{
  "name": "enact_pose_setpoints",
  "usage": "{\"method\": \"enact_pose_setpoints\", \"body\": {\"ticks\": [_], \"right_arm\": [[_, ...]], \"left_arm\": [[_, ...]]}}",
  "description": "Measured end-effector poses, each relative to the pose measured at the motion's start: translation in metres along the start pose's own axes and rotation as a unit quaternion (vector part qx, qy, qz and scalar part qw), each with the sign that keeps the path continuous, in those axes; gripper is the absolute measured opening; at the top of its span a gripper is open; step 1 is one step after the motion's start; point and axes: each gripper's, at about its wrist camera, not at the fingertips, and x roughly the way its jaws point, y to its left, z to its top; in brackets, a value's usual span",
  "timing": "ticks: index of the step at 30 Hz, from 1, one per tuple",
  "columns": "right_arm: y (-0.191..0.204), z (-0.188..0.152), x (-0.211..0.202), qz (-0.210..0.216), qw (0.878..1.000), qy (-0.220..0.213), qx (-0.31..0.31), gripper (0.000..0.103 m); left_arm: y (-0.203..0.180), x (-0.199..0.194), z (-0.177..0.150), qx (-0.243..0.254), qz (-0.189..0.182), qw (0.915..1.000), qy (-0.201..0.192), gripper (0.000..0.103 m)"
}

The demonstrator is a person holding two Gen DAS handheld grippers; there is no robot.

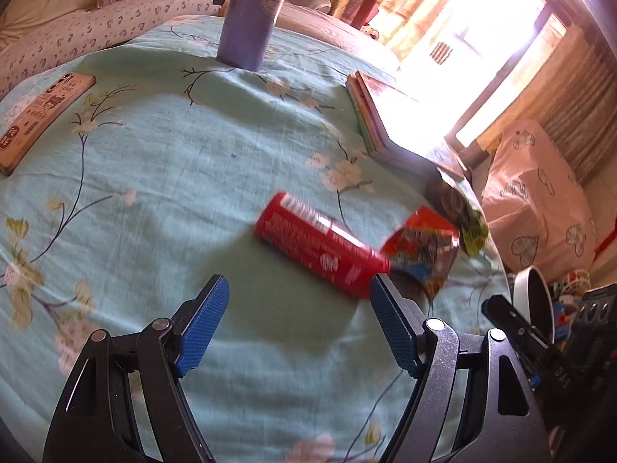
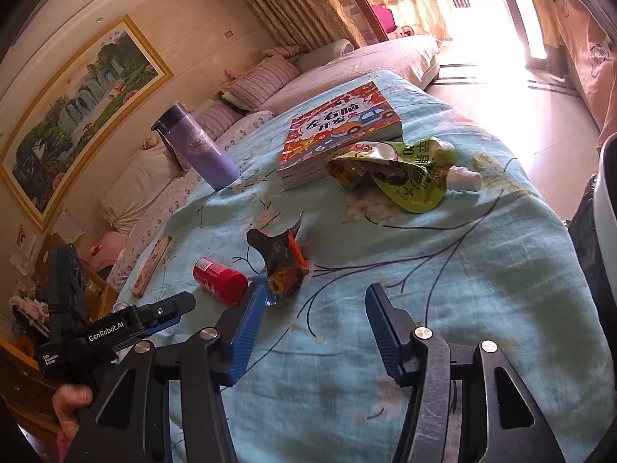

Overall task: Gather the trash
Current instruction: 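Grasp the red can with the left tool while the right tool grasps the orange snack wrapper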

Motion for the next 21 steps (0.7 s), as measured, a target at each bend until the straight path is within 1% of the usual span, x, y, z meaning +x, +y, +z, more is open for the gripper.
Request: {"method": "enact_pose_setpoints", "body": {"ticks": [2, 4, 6, 7, 8, 10, 11, 12, 13, 16, 17, 20, 21], "right_arm": [[-0.001, 0.005, 0.01, 0.008, 1.0, 0.005, 0.0, 0.055], [0.0, 0.009, 0.02, 0.013, 1.0, 0.013, -0.002, 0.052], [-0.001, 0.013, 0.034, 0.027, 0.999, 0.03, 0.002, 0.039], [-0.003, 0.014, 0.041, 0.034, 0.999, 0.04, 0.01, 0.036], [-0.004, 0.015, 0.047, 0.037, 0.998, 0.048, 0.014, 0.03], [-0.004, 0.018, 0.057, 0.04, 0.997, 0.06, 0.01, 0.016], [-0.003, 0.018, 0.06, 0.041, 0.997, 0.065, 0.007, 0.006], [-0.003, 0.019, 0.06, 0.039, 0.997, 0.066, 0.004, 0.004], [-0.004, 0.018, 0.056, 0.036, 0.998, 0.06, 0.003, 0.003], [-0.014, 0.015, 0.035, 0.026, 0.999, 0.041, 0.015, 0.002], [-0.02, 0.014, 0.027, 0.027, 0.999, 0.034, 0.024, 0.002], [-0.034, 0.008, 0.001, 0.018, 0.999, 0.013, 0.04, 0.002], [-0.039, 0.006, -0.009, 0.015, 0.999, 0.007, 0.044, 0.002]], "left_arm": [[-0.001, 0.006, 0.008, -0.006, -0.005, 1.0, 0.001, 0.077], [-0.003, 0.013, 0.015, -0.007, -0.004, 1.0, 0.003, 0.077], [-0.007, 0.02, 0.021, -0.004, -0.006, 0.9999, 0.009, 0.077], [-0.009, 0.024, 0.023, -0.003, -0.004, 0.9999, 0.012, 0.077], [-0.011, 0.028, 0.025, 0.0, -0.002, 0.9999, 0.013, 0.077], [-0.015, 0.033, 0.027, 0.009, 0.006, 0.9998, 0.015, 0.077], [-0.018, 0.035, 0.027, 0.015, 0.01, 0.9997, 0.015, 0.076], [-0.02, 0.037, 0.026, 0.021, 0.013, 0.9996, 0.013, 0.074], [-0.023, 0.039, 0.026, 0.032, 0.017, 0.9993, 0.013, 0.065], [-0.036, 0.043, 0.022, 0.065, 0.021, 0.9976, 0.007, 0.058], [-0.041, 0.044, 0.021, 0.076, 0.019, 0.9969, 0.008, 0.053], [-0.061, 0.048, 0.014, 0.114, 0.001, 0.9933, 0.019, 0.044], [-0.07, 0.049, 0.011, 0.13, -0.008, 0.9912, 0.023, 0.043]]}}
